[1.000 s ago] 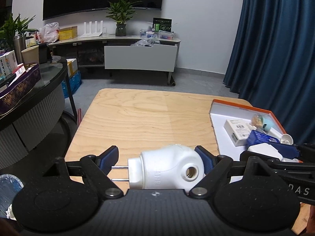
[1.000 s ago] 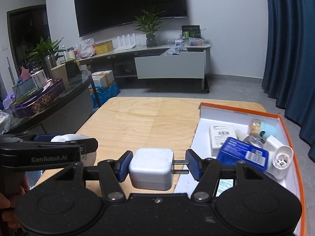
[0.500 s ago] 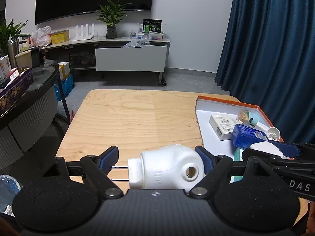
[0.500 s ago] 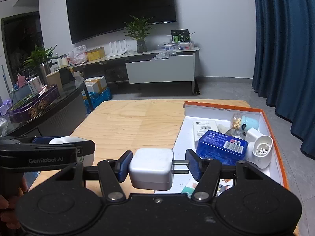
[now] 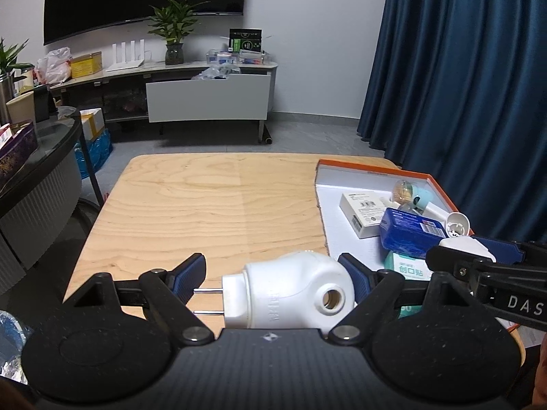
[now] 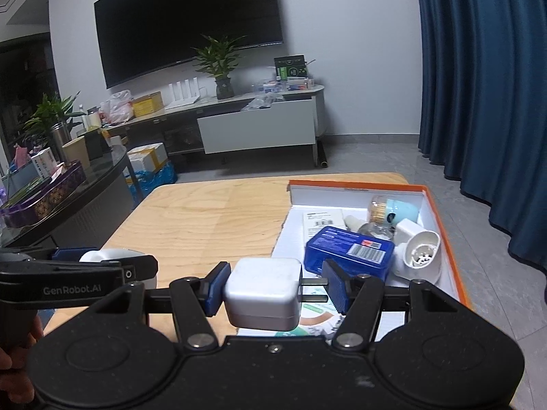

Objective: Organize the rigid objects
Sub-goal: 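Carry the plug adapter and white charger over the white box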

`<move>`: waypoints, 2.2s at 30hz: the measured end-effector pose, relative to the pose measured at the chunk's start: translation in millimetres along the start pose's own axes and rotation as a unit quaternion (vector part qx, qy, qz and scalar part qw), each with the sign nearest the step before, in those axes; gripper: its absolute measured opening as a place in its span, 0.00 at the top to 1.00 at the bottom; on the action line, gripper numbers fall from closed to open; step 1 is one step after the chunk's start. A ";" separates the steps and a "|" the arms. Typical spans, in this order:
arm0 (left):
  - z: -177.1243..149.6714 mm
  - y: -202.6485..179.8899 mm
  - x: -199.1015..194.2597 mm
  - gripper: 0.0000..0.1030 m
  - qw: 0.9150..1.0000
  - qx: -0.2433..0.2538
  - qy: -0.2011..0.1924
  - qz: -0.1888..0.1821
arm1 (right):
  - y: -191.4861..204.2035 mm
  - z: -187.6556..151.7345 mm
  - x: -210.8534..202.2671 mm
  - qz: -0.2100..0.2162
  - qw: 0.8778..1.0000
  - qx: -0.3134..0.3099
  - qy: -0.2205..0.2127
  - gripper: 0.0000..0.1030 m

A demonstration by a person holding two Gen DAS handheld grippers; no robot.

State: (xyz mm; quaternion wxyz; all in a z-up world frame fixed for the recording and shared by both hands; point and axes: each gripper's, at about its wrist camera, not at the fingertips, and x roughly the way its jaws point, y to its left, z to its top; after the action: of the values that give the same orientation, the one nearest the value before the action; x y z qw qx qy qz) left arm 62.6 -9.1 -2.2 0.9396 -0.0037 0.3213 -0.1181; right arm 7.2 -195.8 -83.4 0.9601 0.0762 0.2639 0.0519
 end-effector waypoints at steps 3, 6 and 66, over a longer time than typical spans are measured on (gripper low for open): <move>1.0 -3.9 0.5 0.16 1.000 0.004 0.000 -0.003 | -5.4 -0.2 -1.1 -0.003 1.000 0.005 0.000 0.31; 2.0 -7.4 1.7 0.16 1.000 0.006 0.002 -0.007 | -10.8 -0.3 -2.3 -0.008 1.000 0.009 0.000 0.31; 0.5 -103.3 22.0 0.16 0.991 0.079 0.038 -0.105 | -87.1 2.7 -31.6 -0.093 0.994 0.057 -0.019 0.31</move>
State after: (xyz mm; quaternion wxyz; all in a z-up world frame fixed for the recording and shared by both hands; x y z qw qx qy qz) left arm 57.1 -114.6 -6.5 0.9066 0.0411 0.3441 -0.2409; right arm -13.3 -286.2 -80.4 0.9598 0.1070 0.2539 -0.0543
